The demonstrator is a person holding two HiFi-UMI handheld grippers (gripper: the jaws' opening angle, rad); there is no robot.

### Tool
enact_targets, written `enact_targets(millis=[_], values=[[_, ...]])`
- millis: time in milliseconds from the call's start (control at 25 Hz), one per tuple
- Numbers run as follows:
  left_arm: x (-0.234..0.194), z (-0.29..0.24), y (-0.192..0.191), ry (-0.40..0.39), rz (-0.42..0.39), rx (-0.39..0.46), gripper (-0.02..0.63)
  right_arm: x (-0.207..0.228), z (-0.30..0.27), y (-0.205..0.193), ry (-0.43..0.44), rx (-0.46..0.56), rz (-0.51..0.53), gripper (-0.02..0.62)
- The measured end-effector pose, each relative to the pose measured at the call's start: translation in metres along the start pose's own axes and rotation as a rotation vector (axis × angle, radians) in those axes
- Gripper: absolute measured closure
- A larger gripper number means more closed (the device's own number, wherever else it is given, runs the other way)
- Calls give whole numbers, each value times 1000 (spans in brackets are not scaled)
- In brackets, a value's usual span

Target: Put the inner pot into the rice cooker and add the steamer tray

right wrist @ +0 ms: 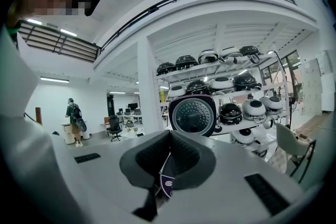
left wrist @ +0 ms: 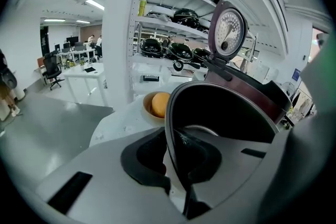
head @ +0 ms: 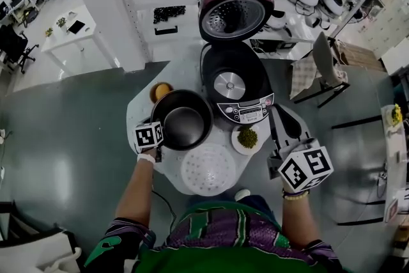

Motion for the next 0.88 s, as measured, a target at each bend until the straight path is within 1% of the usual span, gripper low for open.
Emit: enact_targets(millis=[120,360,680,880], values=[[1,2,2,32,4,-16,574,4,1,3,-4,1,-4,591],[1,7,2,47,33,-9,577,6,4,5,-4,-7,0,591],[2,22,0,38,60,9,575,10,21,8,-18,-29,2,591],[5,37,4,24,106,49,575,11,29,11,-7,-26,6,591]])
Point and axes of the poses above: the fingertips, and each gripper's own axes: z backward along the fingers, x to its right, y out of its top, the point moved 7 cm from there along z, backward along the fingers, and after that the axes turned 14 degrees about z, right-handed, at the moved point
